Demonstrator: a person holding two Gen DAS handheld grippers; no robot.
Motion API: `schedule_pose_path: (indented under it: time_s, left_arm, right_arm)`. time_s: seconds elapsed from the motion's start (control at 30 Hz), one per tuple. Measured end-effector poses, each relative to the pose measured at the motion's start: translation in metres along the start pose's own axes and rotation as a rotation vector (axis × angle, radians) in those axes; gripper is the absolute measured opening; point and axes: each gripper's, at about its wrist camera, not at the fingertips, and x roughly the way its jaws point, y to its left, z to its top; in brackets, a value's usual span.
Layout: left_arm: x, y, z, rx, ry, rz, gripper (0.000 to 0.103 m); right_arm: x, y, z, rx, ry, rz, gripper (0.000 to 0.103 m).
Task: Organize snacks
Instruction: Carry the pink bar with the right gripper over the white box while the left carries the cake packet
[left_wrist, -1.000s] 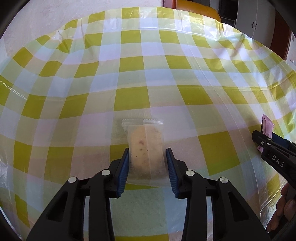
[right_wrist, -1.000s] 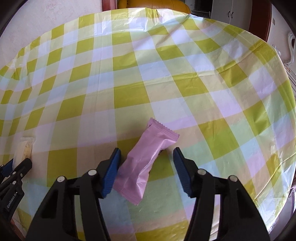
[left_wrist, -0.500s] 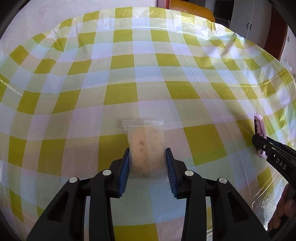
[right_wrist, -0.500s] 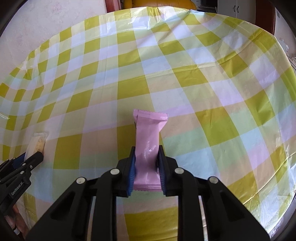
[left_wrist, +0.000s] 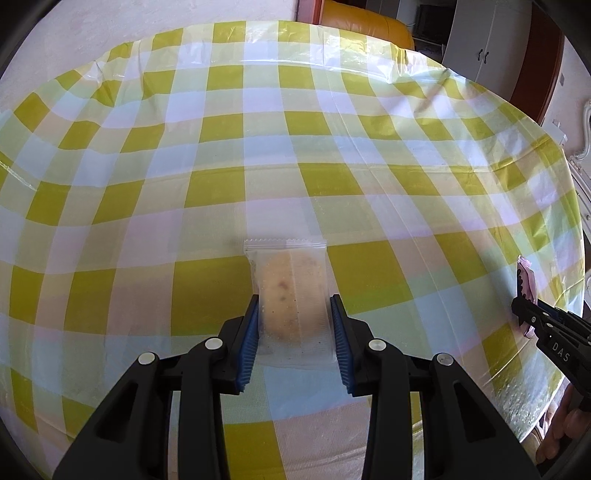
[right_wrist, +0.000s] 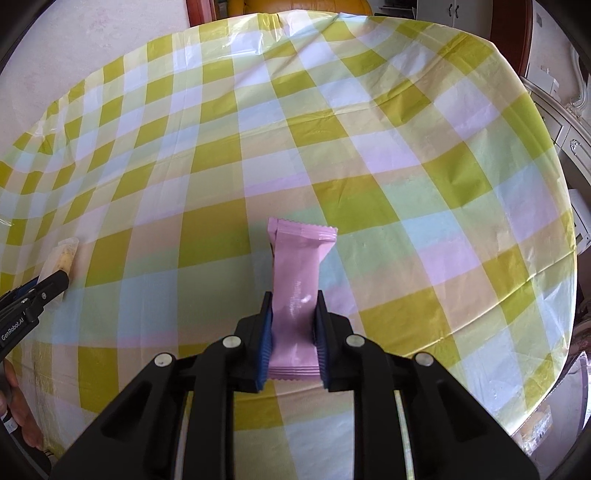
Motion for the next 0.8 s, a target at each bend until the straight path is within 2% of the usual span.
schedule_pose_path:
  time_s: [0.33,0.8]
  left_arm:
    - [-0.014,-0.034,-0.007,0.047,0.009,-0.058,0.036]
    - [-0.043,-0.116,-0.032,0.179,0.025,-0.168,0.036]
  right_arm:
    - [-0.030,-0.023,-0.017,-0.003,-0.032,-0.046,0.021]
    - [-0.063,-0.072,-0.049,0.046,-0.034,-0.091,0.021]
